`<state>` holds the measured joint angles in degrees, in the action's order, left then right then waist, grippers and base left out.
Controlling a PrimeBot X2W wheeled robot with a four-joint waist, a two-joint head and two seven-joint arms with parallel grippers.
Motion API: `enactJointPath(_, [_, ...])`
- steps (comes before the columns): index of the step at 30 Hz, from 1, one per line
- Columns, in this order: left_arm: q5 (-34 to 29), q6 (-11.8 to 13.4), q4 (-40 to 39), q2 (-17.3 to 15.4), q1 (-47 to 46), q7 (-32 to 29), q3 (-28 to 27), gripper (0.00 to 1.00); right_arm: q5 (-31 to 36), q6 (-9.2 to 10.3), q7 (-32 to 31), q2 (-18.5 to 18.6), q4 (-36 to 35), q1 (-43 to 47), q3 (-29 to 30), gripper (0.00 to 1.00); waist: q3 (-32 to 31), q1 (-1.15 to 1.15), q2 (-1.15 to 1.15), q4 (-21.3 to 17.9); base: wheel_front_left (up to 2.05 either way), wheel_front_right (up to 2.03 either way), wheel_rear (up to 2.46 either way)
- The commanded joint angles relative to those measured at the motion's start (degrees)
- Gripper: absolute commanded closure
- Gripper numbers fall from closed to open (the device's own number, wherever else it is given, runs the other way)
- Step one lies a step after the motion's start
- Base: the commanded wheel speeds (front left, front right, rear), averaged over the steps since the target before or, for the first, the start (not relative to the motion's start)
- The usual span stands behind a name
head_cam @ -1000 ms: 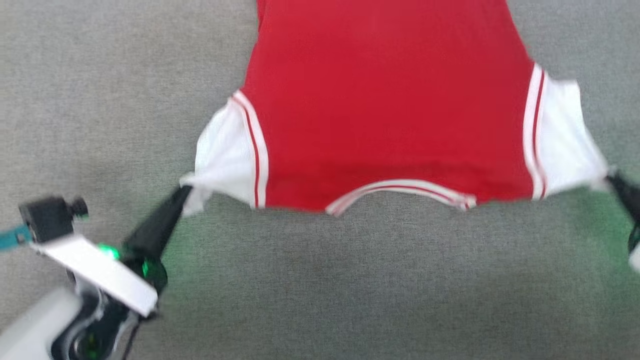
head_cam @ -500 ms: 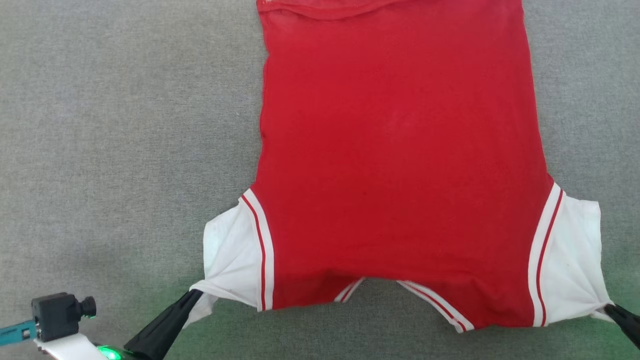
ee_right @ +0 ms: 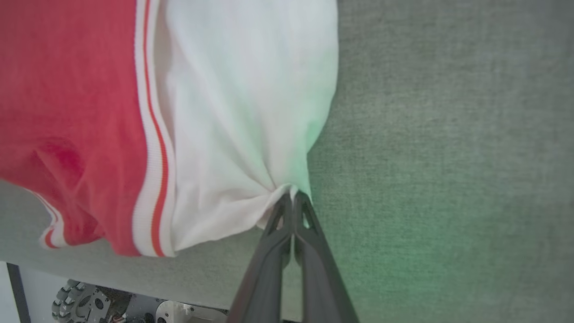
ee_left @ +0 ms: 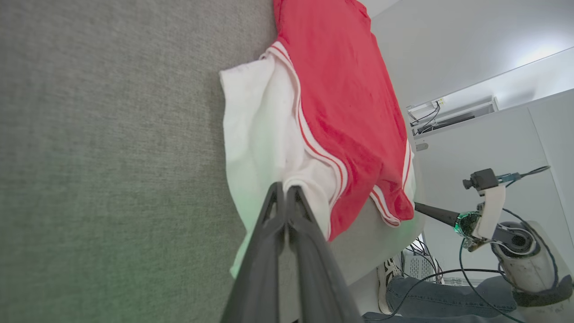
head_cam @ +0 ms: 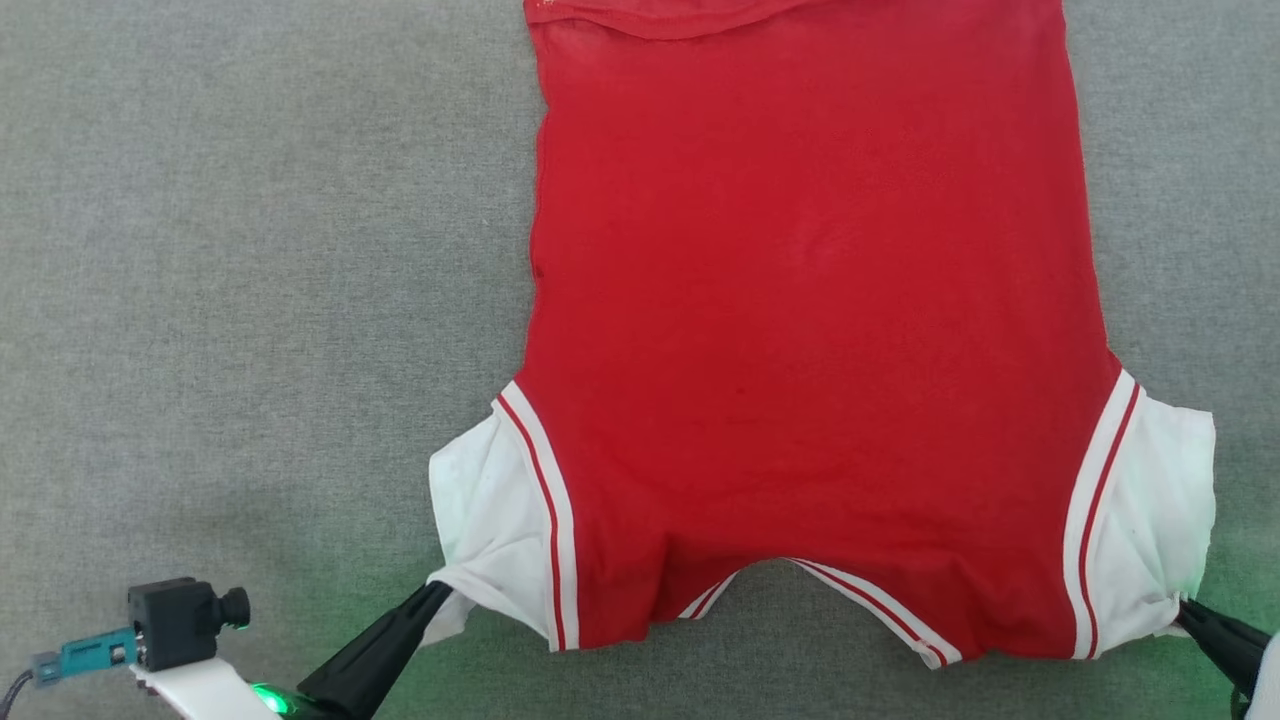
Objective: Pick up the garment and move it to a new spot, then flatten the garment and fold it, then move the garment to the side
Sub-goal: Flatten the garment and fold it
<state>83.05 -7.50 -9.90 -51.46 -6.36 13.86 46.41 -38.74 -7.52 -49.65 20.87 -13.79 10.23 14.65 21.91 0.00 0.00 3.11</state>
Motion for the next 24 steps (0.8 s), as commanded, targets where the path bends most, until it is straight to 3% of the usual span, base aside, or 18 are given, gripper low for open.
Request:
enactJointPath(1, [-0.13, 0.08, 0.30, 0.25, -1.01, -0.01, 0.15, 1.00, 0.12, 0.06, -0.11, -0.09, 0.58, -0.57, -0.63, 1.00, 0.21, 0.00, 0.00, 0.08, 0.00, 0.00, 0.00])
enactJointPath(6, [-0.01, 0.08, 0.82, 0.80, -2.44, 0.37, 1.40, 1.00, 0.89, 0.06, 0.43, 0.35, 1.08, -1.43, -1.08, 0.99, 0.62, 0.00, 0.00, 0.37, 0.00, 0.00, 0.00])
enactJointPath(7, [0.00, 0.08, 0.84, 0.83, -2.68, 0.38, 1.52, 1.00, 0.93, 0.06, 0.45, 0.61, 0.98, -1.50, -1.09, 0.80, 0.68, 0.00, 0.00, 0.44, 0.00, 0.00, 0.00])
enactJointPath(8, [-0.08, 0.08, 0.85, 0.86, -2.78, 0.49, 1.76, 1.00, 1.16, 0.06, 0.66, 0.78, 0.76, -1.68, -0.81, 0.24, 0.67, 0.00, 0.00, 0.50, 0.00, 0.00, 0.00])
enactJointPath(9, [-0.18, 0.08, 0.82, 0.95, -2.84, 0.59, 2.03, 1.00, 1.07, 0.06, 0.73, 1.00, 0.42, -1.88, -0.42, 0.00, 0.62, 0.00, 0.00, 0.58, 0.00, 0.00, 0.00])
enactJointPath(14, [-0.94, 0.08, -0.33, 1.00, -3.05, 0.89, 2.76, 1.00, 0.44, 0.04, 0.40, 2.51, -4.20, -5.55, 4.98, 0.00, 0.58, 0.00, 0.00, 1.27, 0.00, 0.00, 0.00])
enactJointPath(17, [-2.01, 0.08, -2.16, 0.59, -3.98, 1.21, 2.08, 1.00, 2.40, 0.04, -1.88, 5.06, -7.19, -14.53, 8.64, 0.00, 1.83, 0.00, 0.00, 2.59, 0.00, 0.00, 0.00])
enactJointPath(20, [-2.85, 0.08, -3.73, 0.79, -4.86, 1.23, 1.94, 1.00, 5.62, 0.04, -2.37, 6.44, -4.30, -24.69, 7.58, 0.00, 3.25, 0.00, 0.00, 4.20, 0.00, 0.00, 0.00])
enactJointPath(24, [-4.43, 0.08, -5.37, 2.05, -7.27, 1.31, 3.03, 1.00, 10.88, 0.04, -2.74, 7.74, 4.62, -38.62, 2.79, 0.00, 5.93, 0.00, 0.00, 7.24, 0.00, 0.00, 0.00])
